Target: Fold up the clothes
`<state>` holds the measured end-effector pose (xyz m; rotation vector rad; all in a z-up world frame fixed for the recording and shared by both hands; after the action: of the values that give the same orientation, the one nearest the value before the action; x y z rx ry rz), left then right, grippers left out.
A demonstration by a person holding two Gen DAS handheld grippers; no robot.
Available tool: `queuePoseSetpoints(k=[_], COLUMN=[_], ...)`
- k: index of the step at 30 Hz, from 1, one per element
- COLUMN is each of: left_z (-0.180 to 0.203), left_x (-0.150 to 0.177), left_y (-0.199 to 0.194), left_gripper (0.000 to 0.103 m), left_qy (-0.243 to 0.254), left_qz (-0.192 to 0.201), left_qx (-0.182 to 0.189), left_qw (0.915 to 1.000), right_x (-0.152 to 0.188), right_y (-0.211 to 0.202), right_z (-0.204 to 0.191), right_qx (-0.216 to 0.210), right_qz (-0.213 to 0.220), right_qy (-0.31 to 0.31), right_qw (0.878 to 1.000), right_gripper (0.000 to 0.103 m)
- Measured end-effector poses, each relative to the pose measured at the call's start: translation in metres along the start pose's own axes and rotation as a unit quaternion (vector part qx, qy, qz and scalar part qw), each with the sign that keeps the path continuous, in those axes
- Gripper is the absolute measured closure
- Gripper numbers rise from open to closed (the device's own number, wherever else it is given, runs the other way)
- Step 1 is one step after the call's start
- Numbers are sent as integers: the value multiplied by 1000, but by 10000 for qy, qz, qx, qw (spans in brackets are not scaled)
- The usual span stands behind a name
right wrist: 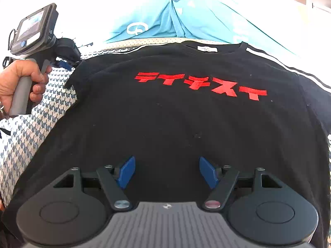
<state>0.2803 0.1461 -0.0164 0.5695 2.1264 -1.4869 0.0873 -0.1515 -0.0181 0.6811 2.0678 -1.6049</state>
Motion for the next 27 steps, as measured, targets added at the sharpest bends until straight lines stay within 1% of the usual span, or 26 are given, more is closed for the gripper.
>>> queuePoseSetpoints(k=[1,3,4,6,7,9,10,12,15,17,18,20,23,24,27], left_z=[-5,-11,-12,-9,-8,-4,-2,2,8,9,8,3,0,1,7], left_x=[1,2,0,-4,-5,-10,-13,-17,-19,-19,-19,-19,-20,-20,-19], left_y=[1,-2,-3,-5,-7,-10,-11,-14,-13,-9,-7,-2,4,5,12], left_gripper=[86,84,82,71,70,59,57,49,43,41,33,25,24,23,21], left_qy=[-35,-134,-209,-381,-468,-605,-657,-766,-887,-892,-896,-921,-1007,-1024,-999], left_qz=[-46,-26,0,73,111,189,225,282,217,152,158,173,137,114,33], left_qx=[-72,-32,98,431,598,933,1080,1336,1693,1655,1591,1482,1580,1641,1805], left_qw=[10000,9999,9997,9983,9971,9936,9917,9877,9813,9821,9831,9845,9822,9811,9785], right_x=[0,0,0,1,1,2,3,3,4,4,4,4,4,4,4], right_y=[0,1,2,2,3,3,3,3,4,4,4,4,4,4,4], right_z=[0,-1,-1,-3,-4,-5,-5,-6,-6,-6,-6,-7,-7,-7,-8], right_qx=[7,20,27,49,60,85,93,102,112,114,113,112,118,116,112], right_qz=[4,10,13,21,25,41,49,61,71,78,84,94,101,102,108], right_qy=[-13,-34,-48,-97,-124,-187,-210,-237,-258,-269,-279,-298,-309,-309,-313], right_qw=[10000,10000,10000,9999,9999,9998,9997,9996,9996,9995,9995,9994,9994,9994,9994], right_gripper=[33,32,31,29,29,28,28,28,27,27,27,27,26,25,23])
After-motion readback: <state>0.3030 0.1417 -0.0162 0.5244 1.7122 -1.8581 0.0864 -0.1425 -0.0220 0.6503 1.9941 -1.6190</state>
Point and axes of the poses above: each gripper's, at about its wrist camera, not at the fingertips, and y roughly the way its jaws point, z to its right, x to its underside, the point moved 8 cm from there along y, roughly the way its jaws point, and after that the axes turned 13 degrees about y, right-handed, at the moved point
